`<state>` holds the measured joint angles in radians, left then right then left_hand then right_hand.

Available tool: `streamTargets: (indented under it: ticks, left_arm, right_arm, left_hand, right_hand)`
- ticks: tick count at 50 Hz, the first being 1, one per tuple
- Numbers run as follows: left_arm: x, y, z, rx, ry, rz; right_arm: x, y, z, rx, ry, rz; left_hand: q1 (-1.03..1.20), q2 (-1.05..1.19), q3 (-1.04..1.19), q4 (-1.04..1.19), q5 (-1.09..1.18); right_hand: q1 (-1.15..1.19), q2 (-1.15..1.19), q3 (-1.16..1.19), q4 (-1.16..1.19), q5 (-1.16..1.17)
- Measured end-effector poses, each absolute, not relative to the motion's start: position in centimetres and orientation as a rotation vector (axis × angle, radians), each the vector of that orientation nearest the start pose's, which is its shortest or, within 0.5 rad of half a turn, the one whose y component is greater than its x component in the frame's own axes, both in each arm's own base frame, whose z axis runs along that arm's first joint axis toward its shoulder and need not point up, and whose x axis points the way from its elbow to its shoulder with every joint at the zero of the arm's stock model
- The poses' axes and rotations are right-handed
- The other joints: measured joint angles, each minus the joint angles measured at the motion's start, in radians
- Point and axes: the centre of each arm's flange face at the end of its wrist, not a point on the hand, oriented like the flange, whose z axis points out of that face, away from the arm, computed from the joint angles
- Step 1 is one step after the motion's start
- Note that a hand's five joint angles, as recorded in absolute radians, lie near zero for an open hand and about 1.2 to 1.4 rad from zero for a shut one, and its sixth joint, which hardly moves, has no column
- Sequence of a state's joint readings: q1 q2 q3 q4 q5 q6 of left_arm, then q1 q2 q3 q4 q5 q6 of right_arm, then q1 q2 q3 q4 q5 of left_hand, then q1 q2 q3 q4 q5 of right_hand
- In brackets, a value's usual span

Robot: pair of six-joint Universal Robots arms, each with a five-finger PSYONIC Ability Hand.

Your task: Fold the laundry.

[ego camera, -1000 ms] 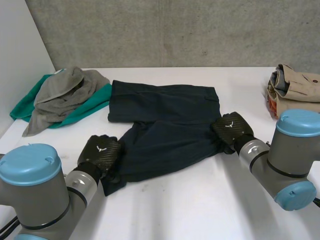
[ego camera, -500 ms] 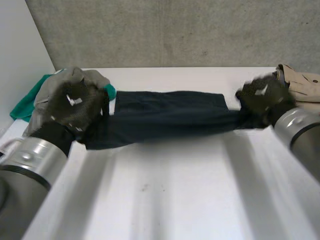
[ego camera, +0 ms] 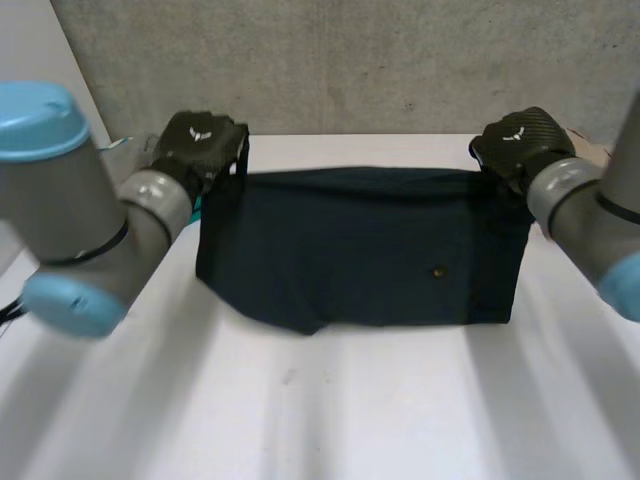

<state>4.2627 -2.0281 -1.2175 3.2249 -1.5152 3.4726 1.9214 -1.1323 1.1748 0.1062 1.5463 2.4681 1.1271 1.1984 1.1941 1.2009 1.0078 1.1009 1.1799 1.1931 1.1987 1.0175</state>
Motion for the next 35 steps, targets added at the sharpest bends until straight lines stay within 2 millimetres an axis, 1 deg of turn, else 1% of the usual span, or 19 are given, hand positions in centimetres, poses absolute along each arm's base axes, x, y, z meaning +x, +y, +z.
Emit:
streamTargets:
  ticks: [2, 4, 6, 7, 8, 10, 12, 13, 15, 17, 19, 21, 24, 26, 29, 30, 31, 33, 35]
  left_arm:
    - [-30.7, -33.2, 27.1, 0.904, 2.053, -2.365]
    - [-31.2, -35.1, 29.0, 0.849, 1.931, -2.481]
    - [-31.6, -36.8, 32.5, 0.762, 1.718, -2.658]
    - [-31.7, -37.1, 33.8, 0.730, 1.637, -2.718]
    - [-31.8, -37.5, 35.9, 0.676, 1.499, -2.810]
    - [-31.9, -37.6, 38.3, 0.610, 1.327, -2.912]
    - [-31.8, -37.3, 41.5, 0.520, 1.093, -3.030]
    - [-31.8, -37.0, 42.5, 0.490, 1.016, -3.065]
    - [-31.7, -36.4, 43.8, 0.450, 0.913, -3.109]
    - [-31.6, -36.0, 44.0, 0.441, 0.891, -3.121]
    - [-31.6, -35.7, 43.5, 0.453, 0.925, -3.113]
    - [-31.6, -35.6, 42.2, 0.481, 1.003, -3.086]
    - [-31.6, -35.4, 39.3, 0.535, 1.165, -3.019]
    - [-31.4, -35.2, 36.9, 0.573, 1.288, -2.959]
    - [-31.2, -34.6, 32.6, 0.633, 1.489, -2.841]
    - [-31.1, -34.5, 32.0, 0.641, 1.514, -2.825]
    - [-31.0, -34.0, 29.7, 0.676, 1.615, -2.757]
    - [-30.8, -32.9, 26.2, 0.734, 1.764, -2.645]
    - [-30.7, -31.8, 23.6, 0.787, 1.873, -2.553]
  right_arm:
    - [26.7, -33.9, 26.7, -1.221, 2.153, -2.244]
    - [27.5, -35.2, 27.7, -1.145, 2.065, -2.370]
    - [28.4, -36.9, 30.2, -0.995, 1.870, -2.589]
    - [28.6, -37.2, 31.2, -0.943, 1.800, -2.655]
    - [29.0, -37.8, 33.1, -0.844, 1.662, -2.772]
    - [29.2, -38.1, 35.6, -0.714, 1.473, -2.906]
    - [29.2, -38.1, 39.0, -0.544, 1.214, -3.048]
    - [29.2, -37.9, 39.8, -0.502, 1.147, -3.079]
    - [29.2, -37.6, 41.5, -0.418, 1.011, -3.130]
    - [29.3, -37.4, 42.0, -0.388, 0.961, -3.141]
    - [29.4, -37.5, 41.9, -0.391, 0.965, -3.127]
    - [29.7, -37.6, 41.1, -0.418, 1.009, -3.093]
    - [30.0, -38.1, 39.3, -0.484, 1.119, -3.017]
    - [30.3, -38.6, 37.2, -0.557, 1.231, -2.940]
    - [30.7, -39.2, 33.1, -0.692, 1.424, -2.788]
    - [30.7, -39.2, 32.5, -0.710, 1.449, -2.767]
    - [30.9, -39.3, 30.1, -0.781, 1.546, -2.679]
    - [31.0, -39.1, 26.6, -0.878, 1.681, -2.545]
    - [30.8, -38.6, 23.3, -0.970, 1.804, -2.420]
  left_hand:
    - [0.000, 0.001, 0.000, 0.000, 0.000]
    - [0.000, 0.001, 0.000, 0.000, 0.000]
    - [0.000, 0.001, 0.000, 0.000, 0.000]
    - [0.000, 0.001, 0.001, 0.000, 0.000]
    - [0.000, 0.001, 0.000, 0.000, 0.000]
    - [0.000, 0.001, 0.001, 0.000, 0.000]
    - [0.000, 0.001, 0.001, 0.000, 0.000]
    - [0.000, 0.001, 0.001, 0.000, 0.000]
    - [0.000, 0.001, 0.001, 0.000, 0.000]
    - [0.001, 0.001, 0.001, 0.000, 0.002]
    - [0.002, 0.001, 0.001, 0.000, 0.005]
    - [0.005, 0.001, 0.001, 0.000, 0.005]
    - [0.006, 0.002, 0.001, 0.000, 0.005]
    - [0.007, 0.002, 0.001, 0.000, 0.005]
    - [0.007, 0.003, 0.003, 0.000, 0.005]
    - [0.007, 0.003, 0.003, 0.000, 0.005]
    - [0.007, 0.004, 0.003, 0.000, 0.005]
    - [0.007, 0.004, 0.003, 0.000, 0.005]
    - [0.007, 0.004, 0.003, 0.000, 0.005]
  right_hand:
    - [0.000, 0.000, 0.000, 0.001, 0.000]
    - [0.000, 0.000, 0.000, 0.003, 0.000]
    - [0.000, 0.000, 0.000, 0.003, 0.000]
    - [0.000, 0.000, 0.000, 0.003, 0.000]
    - [0.000, 0.000, 0.000, 0.003, 0.000]
    - [0.000, 0.000, 0.000, 0.003, 0.000]
    - [0.000, 0.001, 0.001, 0.004, 0.000]
    - [0.000, 0.001, 0.001, 0.004, 0.003]
    - [0.000, 0.001, 0.001, 0.003, 0.008]
    - [0.000, 0.001, 0.001, 0.004, 0.008]
    - [0.000, 0.003, 0.001, 0.004, 0.008]
    - [0.000, 0.004, 0.001, 0.004, 0.008]
    - [0.000, 0.004, 0.001, 0.004, 0.008]
    - [0.000, 0.004, 0.001, 0.004, 0.008]
    - [0.000, 0.004, 0.001, 0.004, 0.008]
    - [0.000, 0.004, 0.001, 0.004, 0.008]
    - [0.000, 0.005, 0.001, 0.004, 0.008]
    - [0.000, 0.010, 0.001, 0.004, 0.008]
    - [0.000, 0.012, 0.001, 0.004, 0.008]
